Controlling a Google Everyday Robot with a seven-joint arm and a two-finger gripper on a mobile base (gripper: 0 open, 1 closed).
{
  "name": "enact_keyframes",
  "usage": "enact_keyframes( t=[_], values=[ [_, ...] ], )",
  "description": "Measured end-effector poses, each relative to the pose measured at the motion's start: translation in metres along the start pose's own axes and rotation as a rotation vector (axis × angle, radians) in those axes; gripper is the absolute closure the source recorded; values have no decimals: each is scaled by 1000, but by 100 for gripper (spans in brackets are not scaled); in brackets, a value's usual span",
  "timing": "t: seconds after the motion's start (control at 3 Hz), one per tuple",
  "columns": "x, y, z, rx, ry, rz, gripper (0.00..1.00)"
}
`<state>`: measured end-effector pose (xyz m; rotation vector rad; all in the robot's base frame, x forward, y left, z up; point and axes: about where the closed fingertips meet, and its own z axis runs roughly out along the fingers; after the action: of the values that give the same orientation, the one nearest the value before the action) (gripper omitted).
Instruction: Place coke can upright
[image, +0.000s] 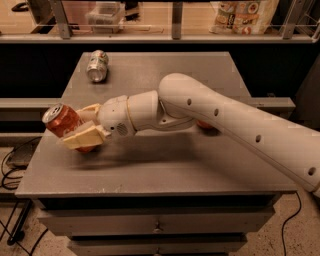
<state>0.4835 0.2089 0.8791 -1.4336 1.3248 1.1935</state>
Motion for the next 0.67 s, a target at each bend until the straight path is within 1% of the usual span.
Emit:
enact_keyframes(
  t=[0.33,0.67],
  values=[
    [29,-5,-32,60,46,64,0],
    [54,-12,-65,120,91,117,0]
  ],
)
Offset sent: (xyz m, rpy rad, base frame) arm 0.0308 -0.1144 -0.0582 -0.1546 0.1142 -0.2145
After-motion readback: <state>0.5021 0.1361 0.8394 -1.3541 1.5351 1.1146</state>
